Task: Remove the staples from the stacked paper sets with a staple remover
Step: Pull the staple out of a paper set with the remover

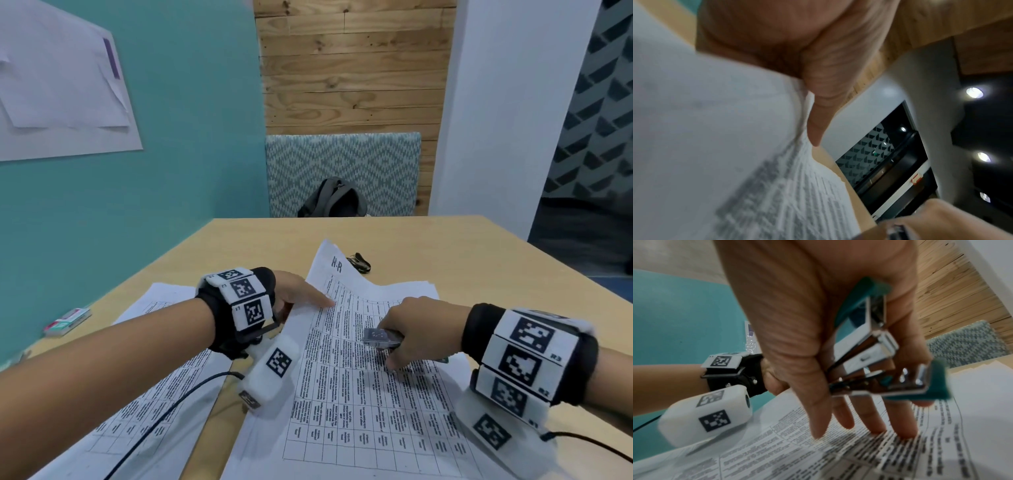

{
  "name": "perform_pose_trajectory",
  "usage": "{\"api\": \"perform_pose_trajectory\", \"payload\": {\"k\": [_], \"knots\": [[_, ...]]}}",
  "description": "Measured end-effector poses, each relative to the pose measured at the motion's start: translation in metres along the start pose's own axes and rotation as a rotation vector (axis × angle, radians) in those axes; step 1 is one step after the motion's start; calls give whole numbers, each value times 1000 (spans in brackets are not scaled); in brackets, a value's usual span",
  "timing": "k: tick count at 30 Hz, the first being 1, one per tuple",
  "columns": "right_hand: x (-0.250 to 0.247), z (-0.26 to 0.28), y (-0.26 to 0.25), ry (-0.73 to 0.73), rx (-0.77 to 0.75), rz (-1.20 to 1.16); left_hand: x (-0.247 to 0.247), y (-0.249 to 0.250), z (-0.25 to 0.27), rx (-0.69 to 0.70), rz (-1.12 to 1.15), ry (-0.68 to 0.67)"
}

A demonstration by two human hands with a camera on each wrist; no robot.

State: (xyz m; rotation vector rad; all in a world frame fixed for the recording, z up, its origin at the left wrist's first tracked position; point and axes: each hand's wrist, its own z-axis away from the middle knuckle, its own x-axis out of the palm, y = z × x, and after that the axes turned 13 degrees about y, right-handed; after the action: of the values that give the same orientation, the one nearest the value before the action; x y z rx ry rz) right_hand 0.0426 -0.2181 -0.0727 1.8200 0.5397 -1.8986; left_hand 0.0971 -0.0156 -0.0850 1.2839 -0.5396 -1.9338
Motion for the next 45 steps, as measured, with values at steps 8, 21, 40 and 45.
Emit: {"api": "perform_pose_trajectory", "payload": {"k": [8, 21, 40, 45], "knots": [[0, 7, 13, 73, 113, -323, 2, -9, 5, 90, 363, -128], [-89, 64, 56, 1013, 461, -1173, -51, 66, 111, 818, 685, 275], [-90, 105, 23, 1083, 443, -948, -63, 75, 149, 1093, 939, 486], [-99, 99, 27, 1057, 459, -951, -64, 82, 146, 1322, 599, 1015]]}}
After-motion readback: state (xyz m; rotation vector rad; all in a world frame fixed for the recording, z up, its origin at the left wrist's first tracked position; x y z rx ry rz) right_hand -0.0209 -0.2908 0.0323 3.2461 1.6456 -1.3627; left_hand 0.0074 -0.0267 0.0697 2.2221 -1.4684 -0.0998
